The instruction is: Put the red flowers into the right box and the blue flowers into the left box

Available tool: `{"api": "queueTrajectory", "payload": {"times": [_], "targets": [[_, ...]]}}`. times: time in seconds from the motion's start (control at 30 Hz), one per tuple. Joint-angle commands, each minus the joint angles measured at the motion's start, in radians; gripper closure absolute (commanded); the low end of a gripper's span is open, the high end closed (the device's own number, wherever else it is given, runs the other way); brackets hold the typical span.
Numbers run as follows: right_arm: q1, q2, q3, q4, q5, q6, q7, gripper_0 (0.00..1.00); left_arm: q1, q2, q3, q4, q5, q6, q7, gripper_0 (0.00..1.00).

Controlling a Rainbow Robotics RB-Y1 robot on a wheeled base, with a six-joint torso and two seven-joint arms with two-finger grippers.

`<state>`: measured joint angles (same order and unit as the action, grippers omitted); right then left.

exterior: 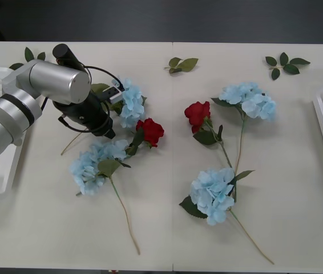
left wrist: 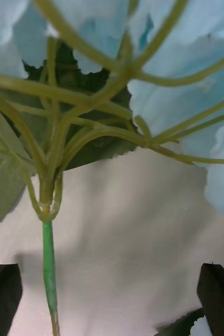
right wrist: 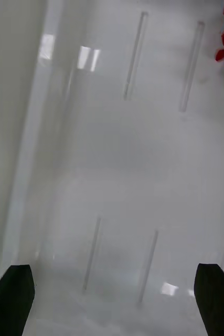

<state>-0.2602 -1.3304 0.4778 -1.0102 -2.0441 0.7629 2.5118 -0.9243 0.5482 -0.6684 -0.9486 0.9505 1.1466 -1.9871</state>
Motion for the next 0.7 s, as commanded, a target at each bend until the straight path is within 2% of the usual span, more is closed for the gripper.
{"api": "queueTrajectory", "payload": {"times": [0.03,0.17,0.37,0.47,0.63,0.7], "targets": [[-0.028,-0.036,-0.025,-0.179,0.119,-0.016,-0.255,0.11,-0.05,0.01,-0.011,-0.01,-0.013,-0.005,0.042,1.0],[-0.027,-0.038,-0.031,-0.386,0.315,-0.03,-0.613,0.11,-0.05,0.01,-0.011,-0.016,-0.019,-0.005,0.042,1.0],[-0.03,-0.026,-0.044,-0.603,0.555,-0.028,-0.996,0.11,-0.053,0.01,-0.011,-0.018,-0.024,-0.011,0.042,1.0],[-0.042,0.007,-0.045,-0.676,0.656,0.009,-1.14,0.11,-0.062,0.013,-0.011,-0.022,-0.019,-0.011,0.041,1.0],[-0.057,0.059,-0.054,-0.731,0.768,0.058,-1.239,0.11,-0.07,0.024,0.007,-0.058,-0.016,-0.011,0.037,1.0],[-0.097,0.122,-0.054,-0.76,0.858,0.13,-1.334,0.11,-0.07,0.042,0.058,-0.105,-0.022,0.013,0.03,1.0]]}}
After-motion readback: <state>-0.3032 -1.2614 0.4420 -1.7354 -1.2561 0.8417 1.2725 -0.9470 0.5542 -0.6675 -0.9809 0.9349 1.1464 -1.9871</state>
